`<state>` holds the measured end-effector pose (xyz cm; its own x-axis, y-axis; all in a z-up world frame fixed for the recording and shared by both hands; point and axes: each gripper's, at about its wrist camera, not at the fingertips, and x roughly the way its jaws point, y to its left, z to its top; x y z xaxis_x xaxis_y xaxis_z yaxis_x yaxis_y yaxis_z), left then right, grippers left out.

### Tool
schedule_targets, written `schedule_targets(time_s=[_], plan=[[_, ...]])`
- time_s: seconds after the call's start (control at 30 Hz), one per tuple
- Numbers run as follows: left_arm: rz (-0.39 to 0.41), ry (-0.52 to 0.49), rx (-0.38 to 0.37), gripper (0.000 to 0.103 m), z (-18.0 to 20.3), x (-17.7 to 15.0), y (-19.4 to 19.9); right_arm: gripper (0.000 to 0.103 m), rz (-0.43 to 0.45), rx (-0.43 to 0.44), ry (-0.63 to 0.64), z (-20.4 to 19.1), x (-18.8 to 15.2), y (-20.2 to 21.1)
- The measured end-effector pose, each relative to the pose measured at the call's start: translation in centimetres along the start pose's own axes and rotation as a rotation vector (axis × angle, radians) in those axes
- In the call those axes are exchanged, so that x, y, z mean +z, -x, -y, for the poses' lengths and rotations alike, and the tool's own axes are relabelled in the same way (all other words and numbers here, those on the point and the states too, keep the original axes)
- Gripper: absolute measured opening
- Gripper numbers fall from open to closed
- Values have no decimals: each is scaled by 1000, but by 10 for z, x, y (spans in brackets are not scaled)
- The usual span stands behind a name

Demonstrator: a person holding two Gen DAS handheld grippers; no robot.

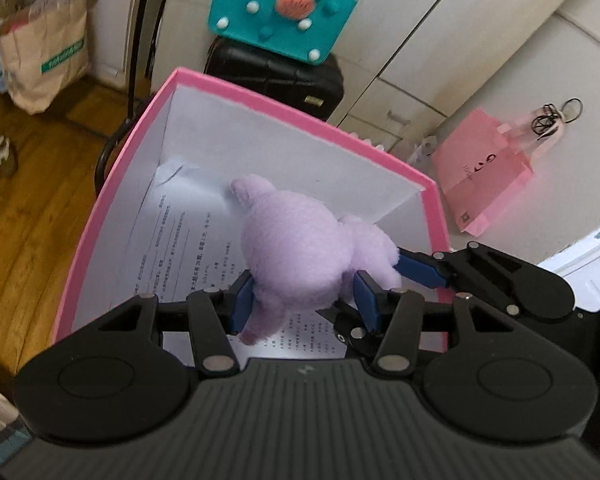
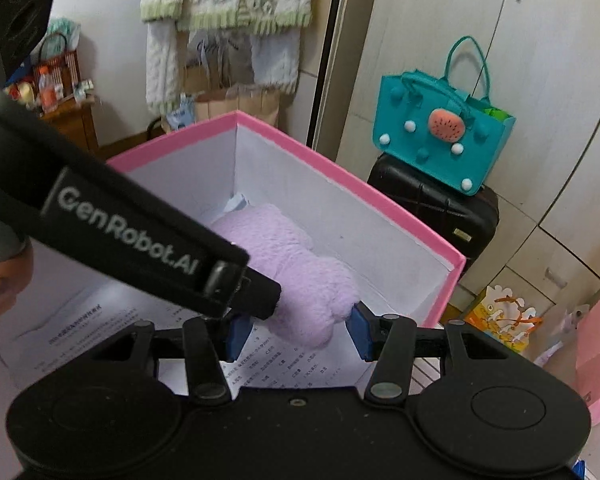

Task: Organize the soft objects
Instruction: 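Open both grippers to drop the lavender plush into the shoebox, then move both grippers back to the white-and-brown plush cat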

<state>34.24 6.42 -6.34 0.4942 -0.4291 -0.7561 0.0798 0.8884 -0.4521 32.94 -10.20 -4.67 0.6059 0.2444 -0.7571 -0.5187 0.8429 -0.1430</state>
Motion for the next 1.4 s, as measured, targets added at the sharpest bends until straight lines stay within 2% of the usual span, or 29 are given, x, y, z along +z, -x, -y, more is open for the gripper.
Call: schedule_targets(time_s=[0.17,0.27,0.37,0.43,0.5,0.57,0.77,0.9,1.07,1.4], plan=[[-36,31,-17,51,-7,8,-9,57,-32,-31,28,-5,3,-3],[-34,64,-21,54,-12,8,-8,60,-32,-100,81,-12,2,-4],[57,-54,41,56,2,0,7,60,-13,-168,121,-20,-3,1],[56,-85,32,56,5,-6,15,60,10,-180,128,-25,-7,11],[12,-55,-40,56,-2,-11,22,60,36,-167,120,-27,-14,26],[12,-52,-89,57,-8,-20,33,60,74,-154,99,-29,-26,45],[116,-162,-54,57,0,-47,78,61,173,-27,-37,-25,-57,111],[188,-286,-16,57,20,-64,114,61,207,52,-125,-18,-66,149],[250,-411,-43,62,46,-88,151,61,221,112,-192,-12,-74,185],[227,-591,-130,67,94,-141,190,62,215,86,-197,-20,-111,251]])
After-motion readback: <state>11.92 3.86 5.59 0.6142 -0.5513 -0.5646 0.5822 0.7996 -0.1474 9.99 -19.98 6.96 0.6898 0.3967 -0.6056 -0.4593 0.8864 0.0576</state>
